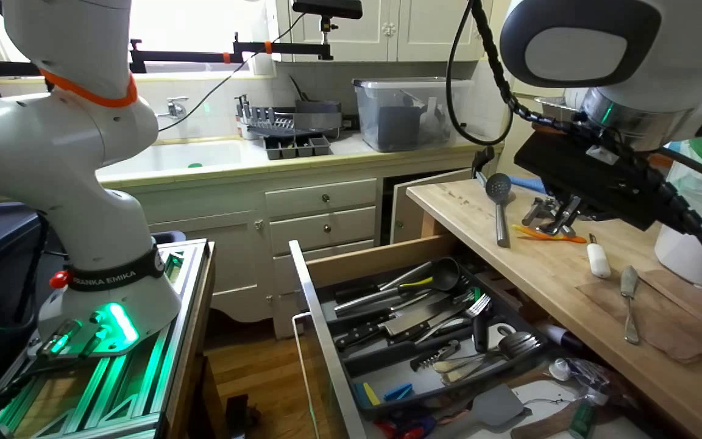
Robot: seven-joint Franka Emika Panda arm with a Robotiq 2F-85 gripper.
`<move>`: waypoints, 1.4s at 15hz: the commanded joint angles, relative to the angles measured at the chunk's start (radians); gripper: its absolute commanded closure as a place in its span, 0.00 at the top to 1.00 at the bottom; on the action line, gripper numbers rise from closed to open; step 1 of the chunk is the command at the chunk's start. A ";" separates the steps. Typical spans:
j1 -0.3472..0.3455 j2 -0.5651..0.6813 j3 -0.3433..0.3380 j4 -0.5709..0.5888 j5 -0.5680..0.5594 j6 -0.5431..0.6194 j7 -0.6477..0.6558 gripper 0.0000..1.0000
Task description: Put the silver spoon in the open drawer.
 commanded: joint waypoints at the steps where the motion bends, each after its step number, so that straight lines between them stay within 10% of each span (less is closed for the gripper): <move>1: 0.041 0.001 -0.041 -0.006 -0.001 0.003 -0.009 0.03; 21: 0.183 -0.435 -0.225 -0.686 -0.070 0.266 0.136 0.03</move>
